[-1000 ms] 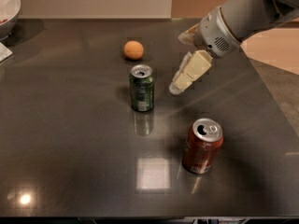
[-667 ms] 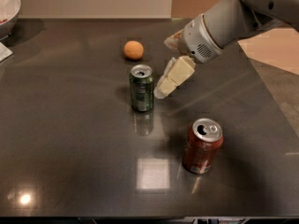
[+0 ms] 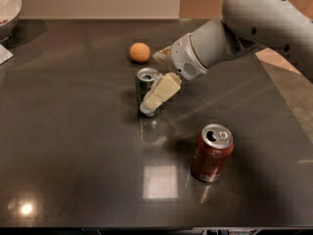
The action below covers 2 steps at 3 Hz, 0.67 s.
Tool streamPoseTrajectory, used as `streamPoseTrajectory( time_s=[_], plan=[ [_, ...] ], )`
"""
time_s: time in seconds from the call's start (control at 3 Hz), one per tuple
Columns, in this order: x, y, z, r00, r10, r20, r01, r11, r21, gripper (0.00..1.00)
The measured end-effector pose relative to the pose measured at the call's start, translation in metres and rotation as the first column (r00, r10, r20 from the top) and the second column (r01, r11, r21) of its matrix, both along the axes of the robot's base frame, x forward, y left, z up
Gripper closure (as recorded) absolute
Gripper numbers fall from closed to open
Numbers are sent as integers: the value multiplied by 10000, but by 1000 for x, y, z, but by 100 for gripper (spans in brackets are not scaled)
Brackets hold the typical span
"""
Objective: Knock green can over
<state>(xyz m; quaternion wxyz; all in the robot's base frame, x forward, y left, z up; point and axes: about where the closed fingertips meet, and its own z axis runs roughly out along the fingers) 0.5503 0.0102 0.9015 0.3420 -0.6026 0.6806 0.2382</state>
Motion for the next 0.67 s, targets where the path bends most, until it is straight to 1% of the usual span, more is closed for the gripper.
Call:
streamPoseTrajectory(
  time_s=[0.33,0.67],
  plan=[
    [3,9,-11,9999,9,-103,-5,9994,355,0],
    [9,9,-15,9997,-214,-137,222,9978,625,18]
  ],
)
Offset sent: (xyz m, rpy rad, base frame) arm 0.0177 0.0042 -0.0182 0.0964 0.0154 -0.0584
